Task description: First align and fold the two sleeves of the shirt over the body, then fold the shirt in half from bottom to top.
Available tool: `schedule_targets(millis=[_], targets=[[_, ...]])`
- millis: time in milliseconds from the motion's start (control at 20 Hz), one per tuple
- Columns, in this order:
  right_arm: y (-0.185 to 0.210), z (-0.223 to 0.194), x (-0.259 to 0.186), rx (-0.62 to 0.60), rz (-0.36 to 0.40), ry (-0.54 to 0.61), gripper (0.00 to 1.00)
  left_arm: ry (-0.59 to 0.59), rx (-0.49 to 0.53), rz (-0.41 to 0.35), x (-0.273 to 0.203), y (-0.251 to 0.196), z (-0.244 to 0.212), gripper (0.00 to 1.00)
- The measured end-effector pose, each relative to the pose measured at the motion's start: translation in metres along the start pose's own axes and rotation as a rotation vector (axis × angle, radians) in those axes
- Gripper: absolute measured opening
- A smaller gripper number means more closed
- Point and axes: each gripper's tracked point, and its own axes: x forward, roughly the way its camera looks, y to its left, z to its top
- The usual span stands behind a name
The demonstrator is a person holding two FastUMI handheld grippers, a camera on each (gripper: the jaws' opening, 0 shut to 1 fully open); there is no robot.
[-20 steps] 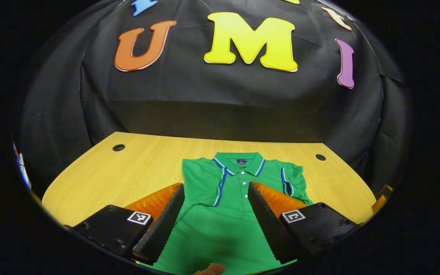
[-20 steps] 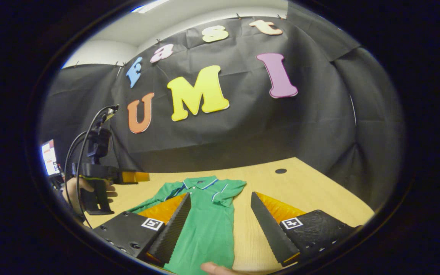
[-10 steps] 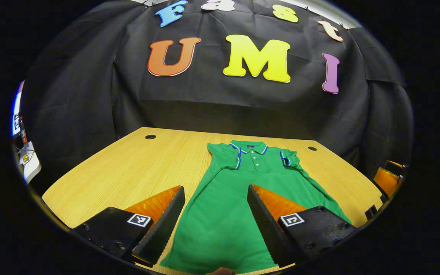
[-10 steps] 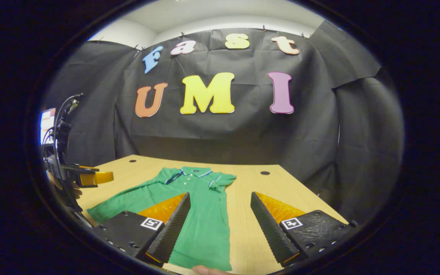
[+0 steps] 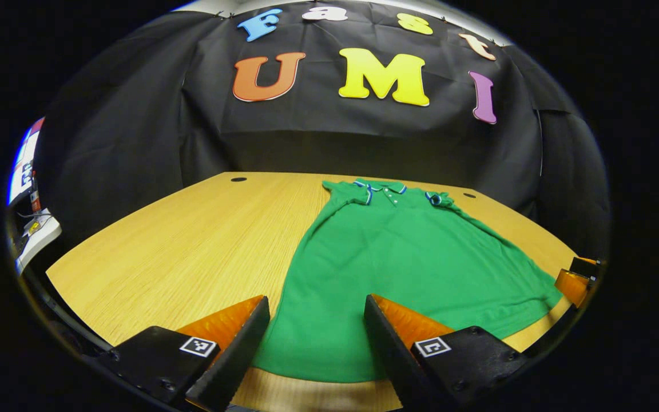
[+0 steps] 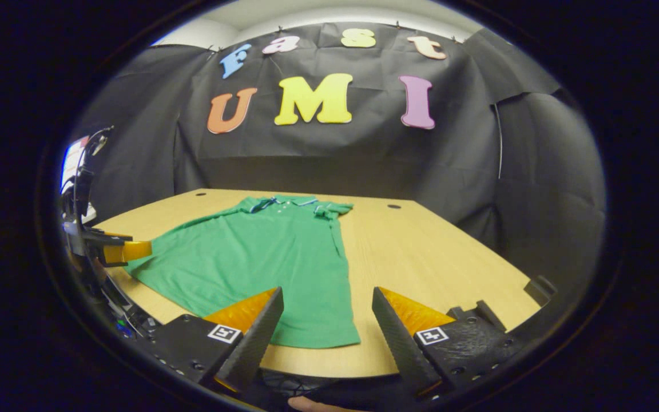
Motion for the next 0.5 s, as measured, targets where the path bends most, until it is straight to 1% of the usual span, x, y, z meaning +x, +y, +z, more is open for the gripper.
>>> schedule_targets(millis=[100, 200, 250, 350, 450, 500], targets=[[0.001, -0.012, 0.003, 0.004, 0.010, 0.034, 0.97, 0.002, -0.008, 0.001, -0.002, 0.003, -0.004, 1.00], [0.004, -0.022, 0.008, 0.007, 0.025, 0.071, 0.95, -0.001, -0.006, 0.007, -0.001, 0.004, -0.004, 1.00], [0.006, -0.026, 0.009, 0.022, 0.037, 0.090, 0.95, -0.002, 0.003, 0.017, 0.000, 0.005, -0.005, 1.00], [0.005, -0.023, 0.013, 0.068, 0.035, 0.098, 0.95, -0.004, 0.016, 0.047, 0.002, 0.010, -0.004, 1.00], [0.005, -0.021, 0.015, 0.066, 0.031, 0.098, 0.95, -0.002, 0.007, 0.068, 0.004, 0.011, -0.003, 0.94], [0.007, -0.021, 0.018, 0.074, 0.035, 0.103, 0.92, 0.001, 0.006, 0.069, 0.006, 0.010, -0.002, 0.86]])
